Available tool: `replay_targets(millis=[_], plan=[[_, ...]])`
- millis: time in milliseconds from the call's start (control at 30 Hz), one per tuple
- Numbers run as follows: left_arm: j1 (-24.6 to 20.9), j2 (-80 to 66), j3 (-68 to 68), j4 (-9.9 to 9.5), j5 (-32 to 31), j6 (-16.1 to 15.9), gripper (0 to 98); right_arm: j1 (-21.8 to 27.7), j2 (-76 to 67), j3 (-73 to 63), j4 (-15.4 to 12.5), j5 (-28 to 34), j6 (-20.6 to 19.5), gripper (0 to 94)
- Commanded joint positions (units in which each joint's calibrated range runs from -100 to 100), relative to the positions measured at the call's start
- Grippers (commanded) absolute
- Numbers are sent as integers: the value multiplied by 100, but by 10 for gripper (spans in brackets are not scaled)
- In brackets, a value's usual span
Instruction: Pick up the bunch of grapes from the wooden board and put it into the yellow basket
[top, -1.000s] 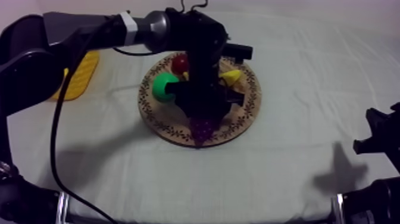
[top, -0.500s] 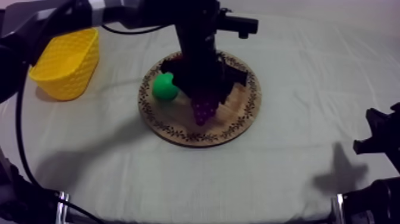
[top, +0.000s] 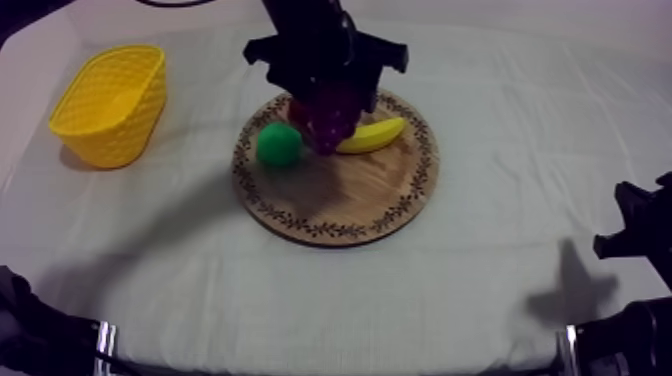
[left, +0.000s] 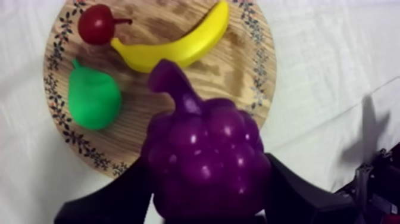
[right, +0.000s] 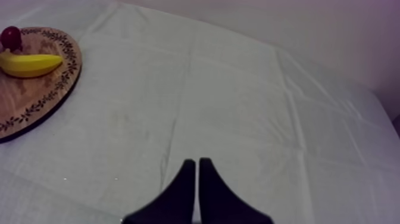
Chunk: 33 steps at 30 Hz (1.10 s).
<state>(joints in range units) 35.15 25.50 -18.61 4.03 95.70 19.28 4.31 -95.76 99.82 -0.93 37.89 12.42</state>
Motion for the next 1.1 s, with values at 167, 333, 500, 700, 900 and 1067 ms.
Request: replay_targets(millis=[167,333,500,700,900,1067], plan=[[-211,-54,7,-31,38,-115,544,-2,0,-4,-2,2,1,3],[-506,-104,8,-84,43,-248,546,-2,0,-4,-2,2,1,3],[-910,-160,3,-150,102,-396,547,-2,0,-4,-2,2,1,3],[-1501,-282,77,-229,152,-600,547,-2,0,-4,-2,2,1,3],[-2069,-396,65,-294,198,-803,550,-2,0,-4,-2,2,1,3],[-2501,-391,-23,-347,275,-949,551,-2,0,-4,-2,2,1,3]])
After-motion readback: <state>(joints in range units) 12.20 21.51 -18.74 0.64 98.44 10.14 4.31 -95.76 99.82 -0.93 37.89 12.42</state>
